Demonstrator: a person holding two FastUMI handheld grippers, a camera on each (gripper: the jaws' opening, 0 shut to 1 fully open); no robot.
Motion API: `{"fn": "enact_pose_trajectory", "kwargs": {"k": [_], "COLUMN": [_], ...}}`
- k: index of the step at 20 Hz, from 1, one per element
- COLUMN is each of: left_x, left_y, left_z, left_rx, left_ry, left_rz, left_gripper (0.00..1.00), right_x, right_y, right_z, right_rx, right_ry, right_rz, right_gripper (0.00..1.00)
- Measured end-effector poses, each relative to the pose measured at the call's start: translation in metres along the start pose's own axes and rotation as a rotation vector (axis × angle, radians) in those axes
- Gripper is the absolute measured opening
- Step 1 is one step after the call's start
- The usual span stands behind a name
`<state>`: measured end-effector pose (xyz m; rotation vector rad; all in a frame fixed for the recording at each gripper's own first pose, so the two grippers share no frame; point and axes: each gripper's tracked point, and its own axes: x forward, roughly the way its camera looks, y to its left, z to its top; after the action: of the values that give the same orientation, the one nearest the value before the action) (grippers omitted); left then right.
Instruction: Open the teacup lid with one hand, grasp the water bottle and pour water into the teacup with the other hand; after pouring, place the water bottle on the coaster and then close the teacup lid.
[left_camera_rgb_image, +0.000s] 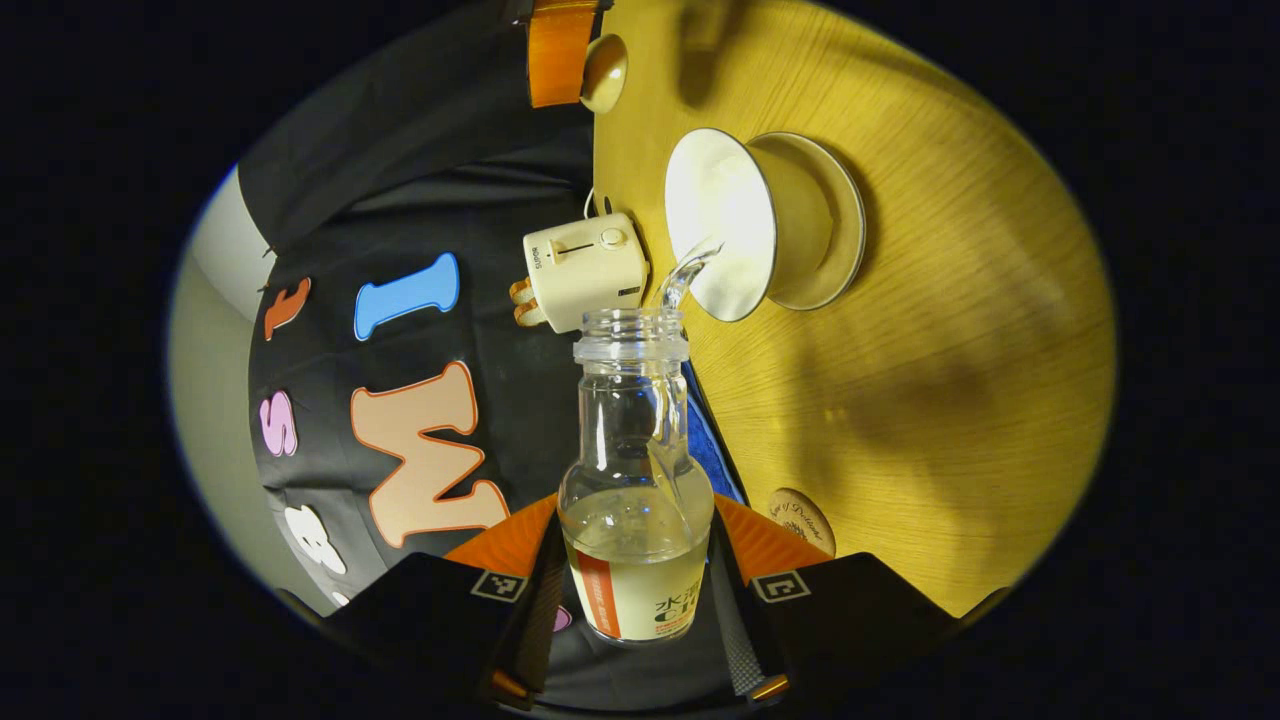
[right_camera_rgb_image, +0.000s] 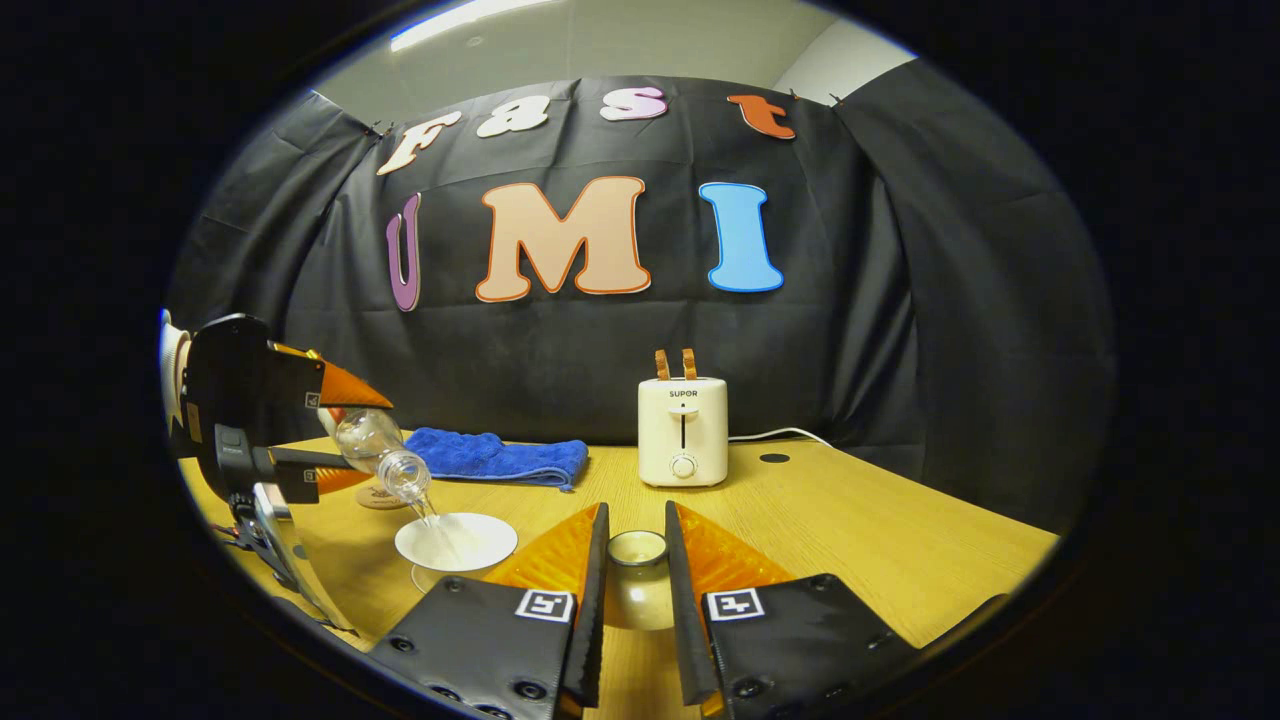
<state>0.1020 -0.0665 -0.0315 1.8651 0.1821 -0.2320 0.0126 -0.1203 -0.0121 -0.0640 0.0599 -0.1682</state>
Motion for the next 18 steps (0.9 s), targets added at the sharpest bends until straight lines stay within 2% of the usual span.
{"fn": "enact_pose_trajectory", "kwargs": {"k": [7, 18], "left_x": [-0.003, -0.001], "left_y": [0.005, 0.038], "left_z": [0.005, 0.011], "left_rx": [0.083, 0.204], "left_ry": [0.003, -0.007], "left_rz": [0.030, 0.093], "left_gripper": [0.66, 0.66], "right_x": [0.000, 0.001], "right_y": [0.000, 0.001], "right_z": [-0.001, 0.000], "right_rx": [0.000, -0.001], "right_ry": [0.000, 0.001], "right_rz": [0.000, 0.000], "right_gripper": [0.34, 0.34]}}
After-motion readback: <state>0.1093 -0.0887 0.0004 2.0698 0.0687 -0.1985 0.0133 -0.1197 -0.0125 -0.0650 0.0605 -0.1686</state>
